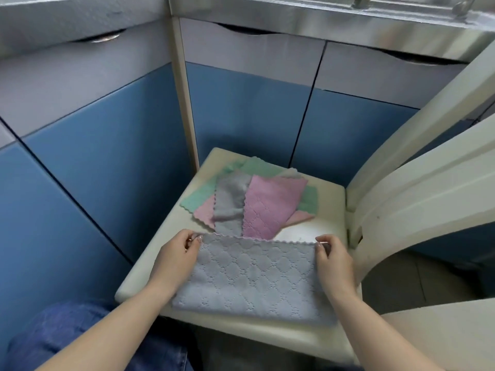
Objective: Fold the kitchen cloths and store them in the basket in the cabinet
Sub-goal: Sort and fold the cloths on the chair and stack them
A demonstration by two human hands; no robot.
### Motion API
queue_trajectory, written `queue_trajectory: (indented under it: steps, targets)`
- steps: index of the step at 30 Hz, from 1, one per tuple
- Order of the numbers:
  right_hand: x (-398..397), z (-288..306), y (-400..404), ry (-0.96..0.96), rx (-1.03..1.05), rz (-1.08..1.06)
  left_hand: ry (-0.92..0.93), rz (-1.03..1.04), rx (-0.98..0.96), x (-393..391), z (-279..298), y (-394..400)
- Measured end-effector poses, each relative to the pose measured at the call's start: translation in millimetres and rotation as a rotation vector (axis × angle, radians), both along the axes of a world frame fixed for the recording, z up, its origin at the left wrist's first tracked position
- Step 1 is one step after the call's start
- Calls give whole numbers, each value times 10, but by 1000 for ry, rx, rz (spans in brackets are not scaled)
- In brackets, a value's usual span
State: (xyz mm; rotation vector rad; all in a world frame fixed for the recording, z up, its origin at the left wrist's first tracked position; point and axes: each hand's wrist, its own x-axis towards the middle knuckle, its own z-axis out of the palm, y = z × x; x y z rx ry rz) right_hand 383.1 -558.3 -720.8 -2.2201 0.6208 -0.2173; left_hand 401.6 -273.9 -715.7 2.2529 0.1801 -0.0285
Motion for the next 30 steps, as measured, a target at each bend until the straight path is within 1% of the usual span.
queue_trajectory:
  steps: [9, 11, 13, 14, 15, 16, 17, 19, 20, 23, 25, 27, 30]
  targets:
    - [111, -97, -34, 57, -62, -12, 68, 17, 133, 172, -40, -9]
    - [108, -87, -46, 60, -66, -5, 98, 5, 100, 191, -28, 5]
    - [85, -57, -51, 20, -100, 22, 124, 5, 49, 174, -2, 16]
    - [44, -41, -32, -17, -138, 43, 97, -4, 98, 131, -6, 22]
    - [12, -21, 6, -68, -183, 81, 15, -18, 219, 92, -18, 25]
    - [-44, -7, 71, -117, -220, 136, -100, -44, 346, 28, -23, 0]
    - [-103, 8, 163, -157, -242, 205, -224, -95, 420, -42, -25, -61]
    - [-246, -36, 398, -200, -319, 347, -374, -264, 461, -197, -61, -268]
    - [-315, -74, 522, -197, -388, 407, -393, -343, 474, -278, -79, -412]
    - [-407, -160, 789, -60, -538, 541, -323, -493, 572, -429, -201, -768]
    - [-381, -217, 809, 35, -597, 574, -252, -518, 637, -441, -265, -840]
    - [-351, -277, 738, 120, -659, 591, -233, -534, 705, -417, -334, -814]
    - [-340, -347, 613, 194, -701, 594, -178, -549, 789, -385, -376, -721]
